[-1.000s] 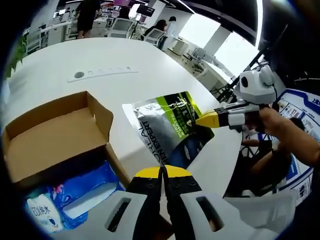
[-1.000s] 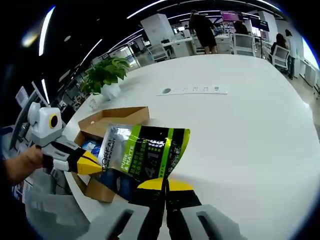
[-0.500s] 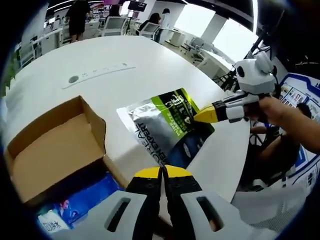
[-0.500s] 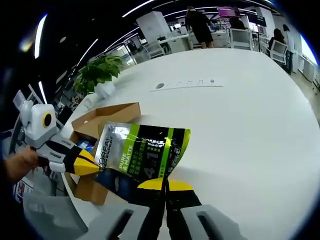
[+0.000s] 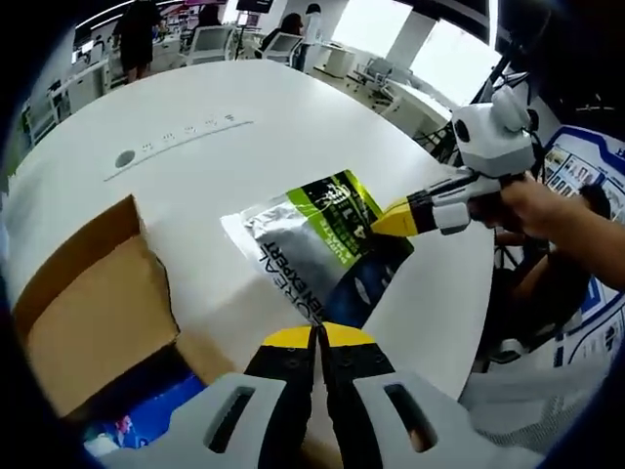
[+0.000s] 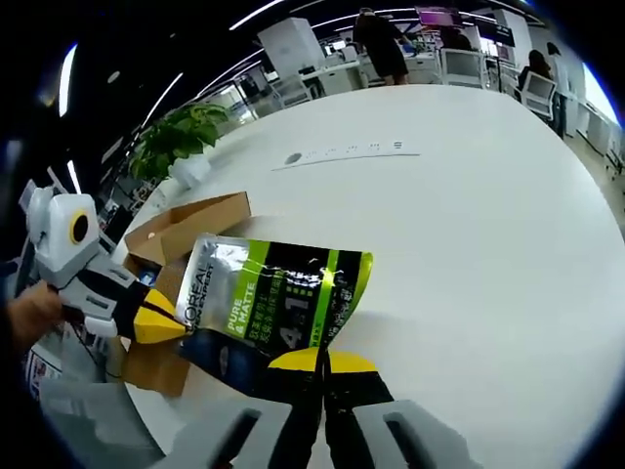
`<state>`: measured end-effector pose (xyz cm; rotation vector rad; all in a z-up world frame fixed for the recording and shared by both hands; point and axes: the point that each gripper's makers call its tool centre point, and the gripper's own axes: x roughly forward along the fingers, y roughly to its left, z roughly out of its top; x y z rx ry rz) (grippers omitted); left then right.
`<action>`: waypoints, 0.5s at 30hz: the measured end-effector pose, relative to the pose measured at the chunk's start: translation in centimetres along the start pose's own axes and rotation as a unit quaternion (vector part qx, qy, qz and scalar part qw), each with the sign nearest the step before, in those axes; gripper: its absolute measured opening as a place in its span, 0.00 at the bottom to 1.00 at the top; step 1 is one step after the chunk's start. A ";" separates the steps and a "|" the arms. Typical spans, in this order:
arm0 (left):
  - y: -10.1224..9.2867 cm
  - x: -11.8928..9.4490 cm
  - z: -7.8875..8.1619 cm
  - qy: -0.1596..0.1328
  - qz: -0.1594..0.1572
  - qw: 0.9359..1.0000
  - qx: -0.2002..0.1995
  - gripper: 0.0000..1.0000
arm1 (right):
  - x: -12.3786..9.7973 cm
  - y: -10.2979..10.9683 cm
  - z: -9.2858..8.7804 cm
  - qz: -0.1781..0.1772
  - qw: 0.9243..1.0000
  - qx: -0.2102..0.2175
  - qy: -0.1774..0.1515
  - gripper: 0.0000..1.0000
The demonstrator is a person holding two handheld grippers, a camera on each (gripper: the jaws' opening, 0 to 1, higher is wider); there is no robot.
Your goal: Operate the shoe box by opening the lid, removing the specified soft item, and placing it in the target area until the item is outside and the box remains undamaged.
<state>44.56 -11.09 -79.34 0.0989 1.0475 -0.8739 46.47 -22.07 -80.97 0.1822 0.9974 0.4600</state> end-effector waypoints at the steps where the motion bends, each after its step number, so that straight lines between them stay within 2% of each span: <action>1: 0.1 0.3 -0.1 0.006 0.003 1.000 0.007 0.00 | 0.1 -0.1 -0.1 -0.001 1.000 0.001 0.001 0.00; 8: 0.1 1.9 -0.9 0.032 0.018 0.998 0.045 0.00 | 0.9 -1.1 -0.6 -0.003 1.000 0.010 0.005 0.00; 15: 0.3 3.2 -1.2 0.047 0.027 0.997 0.054 0.00 | 1.5 -1.9 -1.3 -0.012 1.000 0.010 0.010 0.00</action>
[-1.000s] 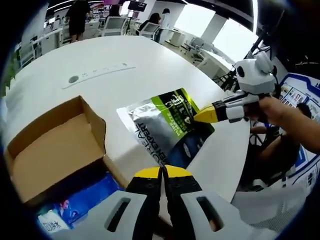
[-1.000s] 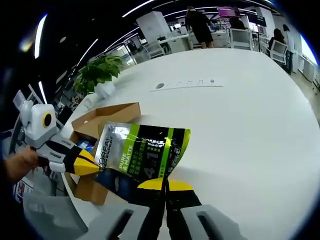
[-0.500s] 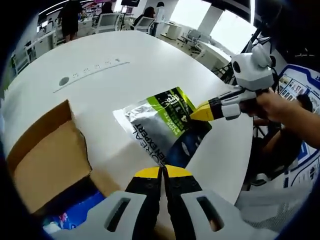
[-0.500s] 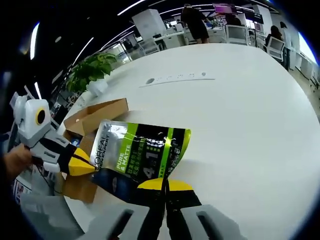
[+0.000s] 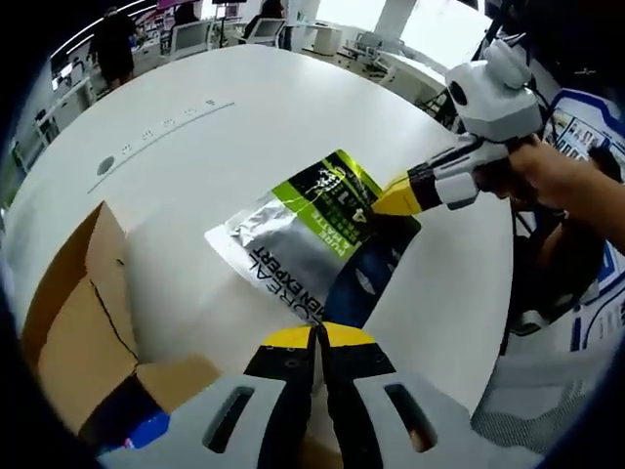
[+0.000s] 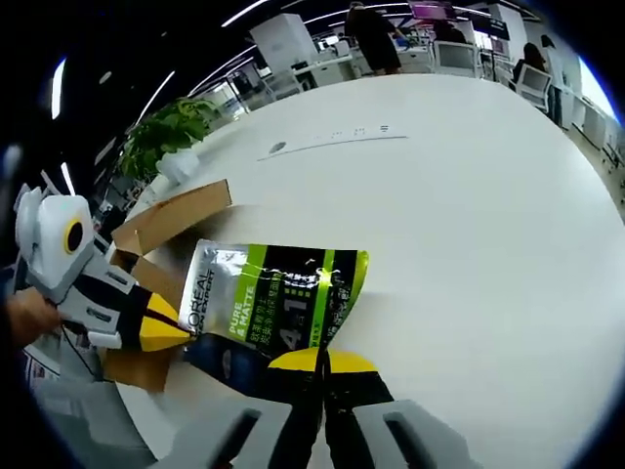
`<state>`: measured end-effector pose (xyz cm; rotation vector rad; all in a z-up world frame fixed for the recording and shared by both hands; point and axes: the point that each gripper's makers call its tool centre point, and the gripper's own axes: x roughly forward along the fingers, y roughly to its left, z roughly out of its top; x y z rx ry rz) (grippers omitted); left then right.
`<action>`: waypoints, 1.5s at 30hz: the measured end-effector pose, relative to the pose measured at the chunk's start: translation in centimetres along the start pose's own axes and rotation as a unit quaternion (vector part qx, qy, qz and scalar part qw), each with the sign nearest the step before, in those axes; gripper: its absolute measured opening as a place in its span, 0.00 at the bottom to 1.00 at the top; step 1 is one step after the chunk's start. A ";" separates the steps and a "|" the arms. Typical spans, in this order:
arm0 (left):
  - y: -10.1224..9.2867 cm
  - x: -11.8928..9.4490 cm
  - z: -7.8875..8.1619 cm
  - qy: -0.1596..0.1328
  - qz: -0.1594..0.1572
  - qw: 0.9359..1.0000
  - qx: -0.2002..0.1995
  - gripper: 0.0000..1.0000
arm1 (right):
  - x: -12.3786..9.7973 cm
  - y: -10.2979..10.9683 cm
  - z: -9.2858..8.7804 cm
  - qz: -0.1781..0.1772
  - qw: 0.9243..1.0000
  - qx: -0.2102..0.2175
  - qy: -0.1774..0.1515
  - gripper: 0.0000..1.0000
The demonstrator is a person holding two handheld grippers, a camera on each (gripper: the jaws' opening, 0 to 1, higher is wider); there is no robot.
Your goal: Operate the shoe box by opening the lid, removing the specified soft item, and placing it in the target area until the item is outside and the box remains undamaged.
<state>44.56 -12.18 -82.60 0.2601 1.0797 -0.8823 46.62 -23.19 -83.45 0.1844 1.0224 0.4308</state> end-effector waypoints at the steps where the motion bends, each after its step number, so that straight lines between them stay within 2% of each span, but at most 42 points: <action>1: 0.1 0.1 0.0 0.003 0.004 1.000 0.005 0.00 | 0.0 -0.1 0.0 -0.001 1.000 0.004 -0.001 0.00; 5: 0.2 0.7 -0.4 0.021 0.020 0.998 0.052 0.00 | 0.2 -0.2 -0.2 -0.002 1.000 0.010 -0.002 0.00; 10: 0.2 1.2 -1.1 0.036 0.029 0.996 0.081 0.00 | 0.5 0.0 -0.5 -0.002 1.000 0.014 -0.002 0.00; 12: 0.5 1.3 -1.3 0.046 0.043 0.991 0.116 0.01 | 0.6 0.0 -0.7 -0.002 1.000 0.016 -0.002 0.00; 20: 0.5 1.9 -2.0 0.064 0.055 0.983 0.162 0.01 | 1.0 0.1 -1.2 -0.006 1.000 0.027 0.000 0.00; 24: 0.8 1.8 -1.8 0.062 0.058 0.982 0.169 0.03 | 1.0 0.0 -1.3 -0.009 0.999 0.037 -0.002 0.00; 36: 1.2 0.2 -0.7 0.041 0.056 0.984 0.165 0.06 | 0.9 -0.3 -1.2 -0.017 0.999 0.049 -0.009 0.00; 43: 0.8 -0.6 -0.2 0.017 0.035 0.992 0.121 0.07 | 1.1 -0.1 -0.9 -0.017 0.999 0.049 -0.008 0.00; 45: 0.9 -0.9 -0.1 0.014 0.034 0.992 0.118 0.08 | 1.1 0.0 -0.9 -0.018 0.999 0.049 -0.008 0.00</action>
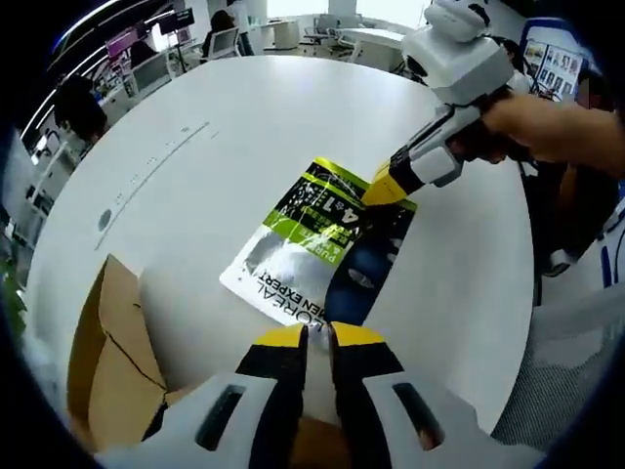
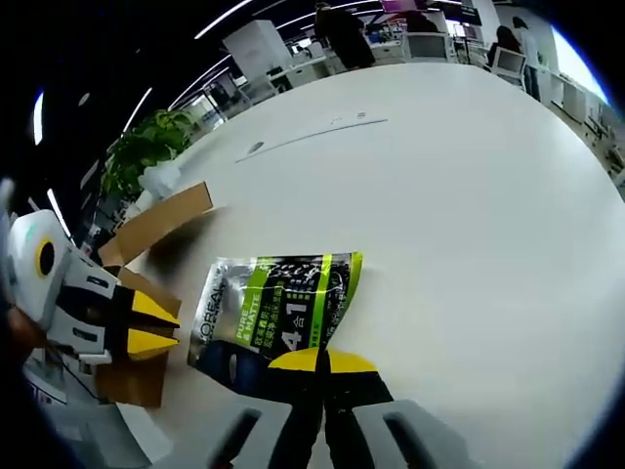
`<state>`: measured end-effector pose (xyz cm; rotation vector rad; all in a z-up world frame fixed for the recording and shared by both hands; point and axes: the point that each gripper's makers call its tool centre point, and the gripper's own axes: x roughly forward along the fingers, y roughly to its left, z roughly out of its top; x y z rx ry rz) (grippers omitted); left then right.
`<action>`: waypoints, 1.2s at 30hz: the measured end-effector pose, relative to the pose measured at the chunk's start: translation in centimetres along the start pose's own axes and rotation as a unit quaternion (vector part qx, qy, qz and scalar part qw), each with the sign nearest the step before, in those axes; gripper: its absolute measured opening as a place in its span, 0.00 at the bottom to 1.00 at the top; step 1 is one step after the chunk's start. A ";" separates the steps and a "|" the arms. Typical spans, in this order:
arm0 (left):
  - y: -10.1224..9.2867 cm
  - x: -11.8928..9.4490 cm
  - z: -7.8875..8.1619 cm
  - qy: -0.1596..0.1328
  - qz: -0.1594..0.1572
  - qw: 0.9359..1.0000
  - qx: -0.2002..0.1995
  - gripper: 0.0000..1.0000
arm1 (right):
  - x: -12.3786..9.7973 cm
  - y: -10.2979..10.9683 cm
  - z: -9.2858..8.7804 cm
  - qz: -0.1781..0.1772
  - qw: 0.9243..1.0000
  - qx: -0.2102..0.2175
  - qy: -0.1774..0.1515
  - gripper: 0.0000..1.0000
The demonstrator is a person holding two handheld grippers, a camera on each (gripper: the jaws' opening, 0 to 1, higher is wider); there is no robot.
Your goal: Operate the shoe box by opening the lid, removing the specified soft item, and placing it in the target area until the item is outside and the box remains undamaged.
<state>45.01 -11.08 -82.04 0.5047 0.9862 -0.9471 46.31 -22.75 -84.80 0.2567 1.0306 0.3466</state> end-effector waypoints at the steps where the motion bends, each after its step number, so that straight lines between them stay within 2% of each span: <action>1: 0.0 -0.3 0.1 -0.003 0.000 1.000 -0.002 0.08 | 0.0 0.1 0.0 0.000 1.000 0.001 0.000 0.00; 9: -0.2 -1.5 0.9 -0.028 -0.004 1.000 -0.014 0.09 | 0.1 0.3 -0.1 -0.002 1.000 0.007 0.000 0.00; 12: -0.1 -2.1 1.2 -0.042 -0.012 0.999 -0.033 0.09 | 0.1 0.4 0.1 -0.002 1.000 0.008 0.000 0.00; 22: 0.8 -4.7 1.2 -0.072 -0.014 0.995 -0.066 0.10 | 0.6 1.2 0.3 0.001 1.000 0.008 0.000 0.00; 23: 0.8 -5.0 1.2 -0.078 -0.018 0.994 -0.079 0.10 | 0.6 1.3 0.3 0.001 1.000 0.007 0.001 0.00; 31: 1.2 -7.0 0.2 -0.095 -0.006 0.991 -0.093 0.11 | 0.8 1.5 0.4 0.001 1.000 0.006 0.001 0.00; 36: 2.0 -8.6 -0.6 -0.123 0.000 0.984 -0.126 0.13 | 0.8 1.8 0.3 0.002 1.000 0.012 0.002 0.00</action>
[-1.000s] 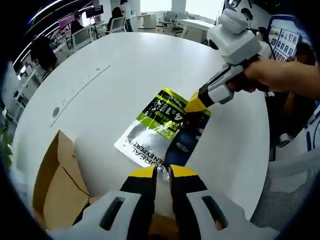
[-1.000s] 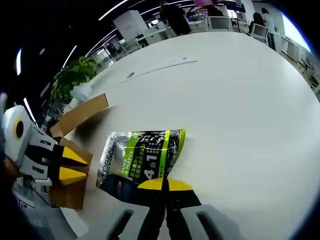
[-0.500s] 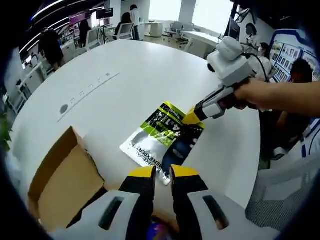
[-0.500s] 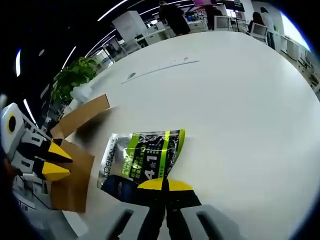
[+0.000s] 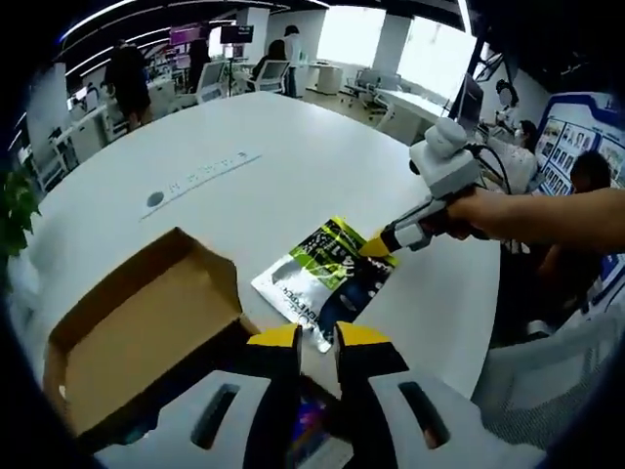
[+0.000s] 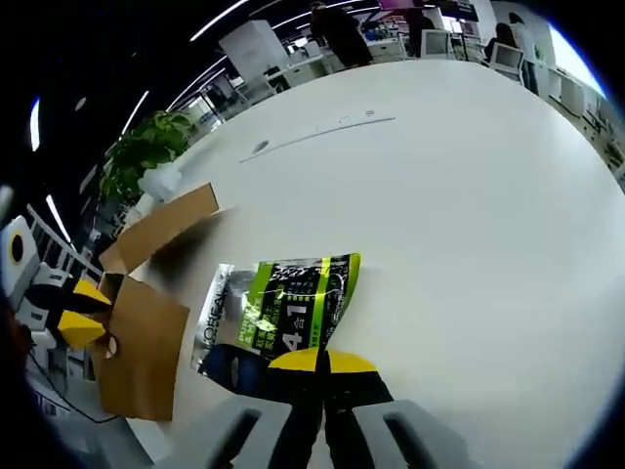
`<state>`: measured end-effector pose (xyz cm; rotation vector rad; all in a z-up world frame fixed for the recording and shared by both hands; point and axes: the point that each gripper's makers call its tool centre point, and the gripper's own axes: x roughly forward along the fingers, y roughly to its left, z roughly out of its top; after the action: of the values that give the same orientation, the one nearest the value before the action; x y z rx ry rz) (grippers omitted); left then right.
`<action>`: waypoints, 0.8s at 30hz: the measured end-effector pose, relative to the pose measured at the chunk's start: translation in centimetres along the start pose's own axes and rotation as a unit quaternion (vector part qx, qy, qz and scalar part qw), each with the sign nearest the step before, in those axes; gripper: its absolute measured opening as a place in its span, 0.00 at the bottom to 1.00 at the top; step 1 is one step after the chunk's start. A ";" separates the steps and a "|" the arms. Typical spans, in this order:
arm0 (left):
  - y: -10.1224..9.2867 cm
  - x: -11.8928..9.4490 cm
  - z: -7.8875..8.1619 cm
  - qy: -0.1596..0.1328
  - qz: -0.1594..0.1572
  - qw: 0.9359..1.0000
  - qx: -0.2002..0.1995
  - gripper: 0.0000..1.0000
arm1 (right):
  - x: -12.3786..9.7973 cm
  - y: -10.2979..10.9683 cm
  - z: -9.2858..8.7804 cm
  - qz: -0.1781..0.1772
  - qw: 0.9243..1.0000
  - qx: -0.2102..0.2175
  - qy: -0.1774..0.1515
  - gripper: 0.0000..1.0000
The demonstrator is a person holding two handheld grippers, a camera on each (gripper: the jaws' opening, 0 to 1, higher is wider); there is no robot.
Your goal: Operate the shoe box by opening the lid, removing the specified soft item, and placing it in the target area until the item is outside and the box remains undamaged.
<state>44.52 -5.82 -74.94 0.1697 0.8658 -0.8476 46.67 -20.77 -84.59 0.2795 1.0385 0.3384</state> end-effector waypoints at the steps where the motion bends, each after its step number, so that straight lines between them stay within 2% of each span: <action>1: 0.3 -0.5 -0.2 -0.003 0.003 1.000 -0.004 0.13 | 0.0 0.1 0.0 0.000 1.000 0.000 0.000 0.00; 18: 5.4 -6.4 -3.7 -0.027 0.065 0.996 -0.050 0.16 | -0.3 2.4 -1.0 -0.001 1.000 -0.008 0.010 0.00; 24: 6.8 -8.3 -5.6 -0.031 0.081 0.994 -0.065 0.17 | 0.6 1.4 -0.4 -0.007 1.000 -0.010 0.015 0.00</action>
<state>43.12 6.15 -73.92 0.0975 0.8348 -0.6386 46.37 -19.21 -84.71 0.2500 1.0653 0.3407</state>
